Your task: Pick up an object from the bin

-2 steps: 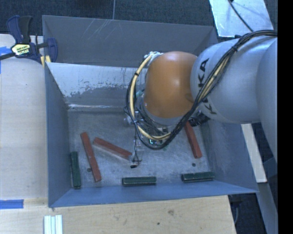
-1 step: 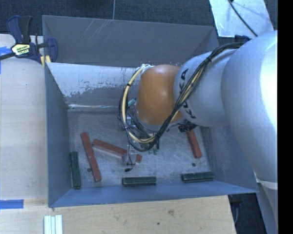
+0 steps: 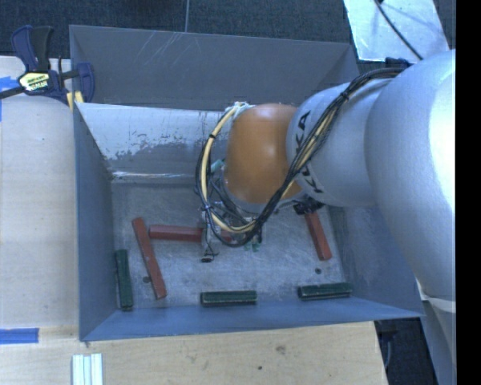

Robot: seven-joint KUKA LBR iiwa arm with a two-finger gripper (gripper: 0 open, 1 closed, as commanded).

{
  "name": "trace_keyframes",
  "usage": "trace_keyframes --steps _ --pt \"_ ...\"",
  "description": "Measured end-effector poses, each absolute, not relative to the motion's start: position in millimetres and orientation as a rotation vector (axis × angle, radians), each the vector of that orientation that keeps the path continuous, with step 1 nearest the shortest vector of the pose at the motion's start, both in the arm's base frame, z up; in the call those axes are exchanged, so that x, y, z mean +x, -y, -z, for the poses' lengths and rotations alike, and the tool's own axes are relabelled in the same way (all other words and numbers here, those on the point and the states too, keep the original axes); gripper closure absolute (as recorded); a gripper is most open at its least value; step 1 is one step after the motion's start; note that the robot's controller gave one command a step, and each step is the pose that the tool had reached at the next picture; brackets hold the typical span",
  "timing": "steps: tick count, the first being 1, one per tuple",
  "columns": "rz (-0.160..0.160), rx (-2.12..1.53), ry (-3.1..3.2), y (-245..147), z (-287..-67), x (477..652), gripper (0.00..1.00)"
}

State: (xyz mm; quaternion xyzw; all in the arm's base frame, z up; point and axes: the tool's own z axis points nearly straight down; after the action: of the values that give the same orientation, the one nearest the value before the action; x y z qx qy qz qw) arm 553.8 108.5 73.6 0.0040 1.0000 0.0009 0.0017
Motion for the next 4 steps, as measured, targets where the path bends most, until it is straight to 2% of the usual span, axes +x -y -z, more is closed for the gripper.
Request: trace_keyframes --steps 1,2,3,4 --pt "0.001 -0.509 -3.089 -97 -185 592.3 1.0" --pt "-0.001 -0.397 -3.11 -89 -176 600.3 1.0" --pt "-0.001 -0.632 -3.07 -117 -199 600.6 1.0" --pt "-0.001 -0.628 -3.072 -116 -198 600.4 0.0"
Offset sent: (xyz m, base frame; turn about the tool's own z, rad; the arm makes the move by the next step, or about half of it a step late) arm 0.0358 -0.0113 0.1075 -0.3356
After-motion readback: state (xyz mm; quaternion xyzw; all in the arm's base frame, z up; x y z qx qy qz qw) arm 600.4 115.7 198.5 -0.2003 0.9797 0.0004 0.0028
